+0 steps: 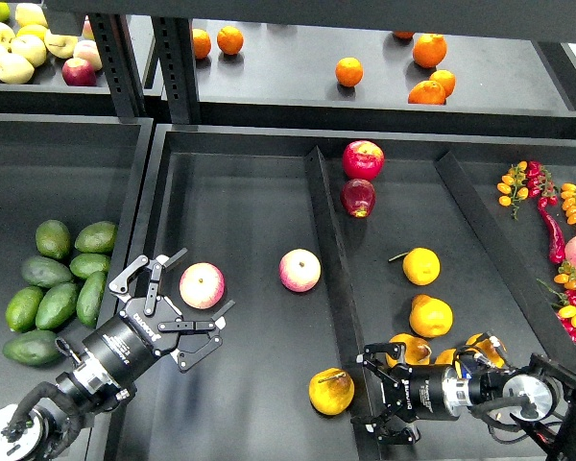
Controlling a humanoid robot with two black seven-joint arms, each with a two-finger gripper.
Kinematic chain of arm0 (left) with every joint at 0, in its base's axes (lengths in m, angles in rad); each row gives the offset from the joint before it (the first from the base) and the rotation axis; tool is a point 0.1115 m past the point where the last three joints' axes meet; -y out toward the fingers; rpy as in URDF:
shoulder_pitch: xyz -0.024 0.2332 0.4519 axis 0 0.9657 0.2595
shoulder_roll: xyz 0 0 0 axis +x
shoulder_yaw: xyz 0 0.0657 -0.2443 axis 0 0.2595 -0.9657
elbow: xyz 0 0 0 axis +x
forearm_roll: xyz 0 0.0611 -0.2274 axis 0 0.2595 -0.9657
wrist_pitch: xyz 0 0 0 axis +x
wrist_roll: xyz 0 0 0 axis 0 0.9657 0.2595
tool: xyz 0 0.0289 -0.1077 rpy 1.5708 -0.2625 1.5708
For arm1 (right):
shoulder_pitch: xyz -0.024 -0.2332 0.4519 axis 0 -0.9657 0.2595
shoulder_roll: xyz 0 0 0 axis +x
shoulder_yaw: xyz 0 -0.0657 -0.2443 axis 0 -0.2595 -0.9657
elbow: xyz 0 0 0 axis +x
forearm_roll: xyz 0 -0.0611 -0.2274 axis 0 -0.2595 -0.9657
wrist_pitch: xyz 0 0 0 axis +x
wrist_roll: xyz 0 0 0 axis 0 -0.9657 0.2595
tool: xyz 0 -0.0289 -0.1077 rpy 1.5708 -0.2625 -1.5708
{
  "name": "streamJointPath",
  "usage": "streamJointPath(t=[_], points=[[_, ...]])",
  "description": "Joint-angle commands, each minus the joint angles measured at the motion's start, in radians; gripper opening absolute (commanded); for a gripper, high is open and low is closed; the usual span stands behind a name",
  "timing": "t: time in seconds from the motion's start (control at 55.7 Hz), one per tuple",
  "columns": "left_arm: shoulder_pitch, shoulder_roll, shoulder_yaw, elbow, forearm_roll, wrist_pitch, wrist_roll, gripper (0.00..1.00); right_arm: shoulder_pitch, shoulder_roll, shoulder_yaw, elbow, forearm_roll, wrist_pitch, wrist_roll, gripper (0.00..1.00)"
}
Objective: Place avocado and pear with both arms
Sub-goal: 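Reach the right gripper down to a yellow pear near the oranges, then close the right gripper on the yellow pear and lift it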
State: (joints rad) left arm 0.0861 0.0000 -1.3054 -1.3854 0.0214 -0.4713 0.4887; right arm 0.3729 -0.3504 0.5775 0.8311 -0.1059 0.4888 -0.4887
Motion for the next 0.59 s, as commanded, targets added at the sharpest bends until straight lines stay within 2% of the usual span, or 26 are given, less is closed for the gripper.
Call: streamJointPath(t=[0.0, 0.377, 0.574], points=[[0.010, 0.000, 0.000, 0.000, 0.000, -0.003, 0.000, 0.99, 0.001, 0.030, 0.002, -0.030, -0.003, 0.000, 0.000, 0.85], [0.012, 0.000, 0.000, 0.000, 0.000, -0.009, 0.000, 0.99, 0.008, 0.080, 0.012, -0.096, -0.025, 0.000, 0.000, 0.78], [0.012, 0.000, 0.000, 0.000, 0.000, -0.009, 0.000, 0.99, 0.008, 0.091, 0.016, -0.115, -0.025, 0.000, 0.000, 0.67]])
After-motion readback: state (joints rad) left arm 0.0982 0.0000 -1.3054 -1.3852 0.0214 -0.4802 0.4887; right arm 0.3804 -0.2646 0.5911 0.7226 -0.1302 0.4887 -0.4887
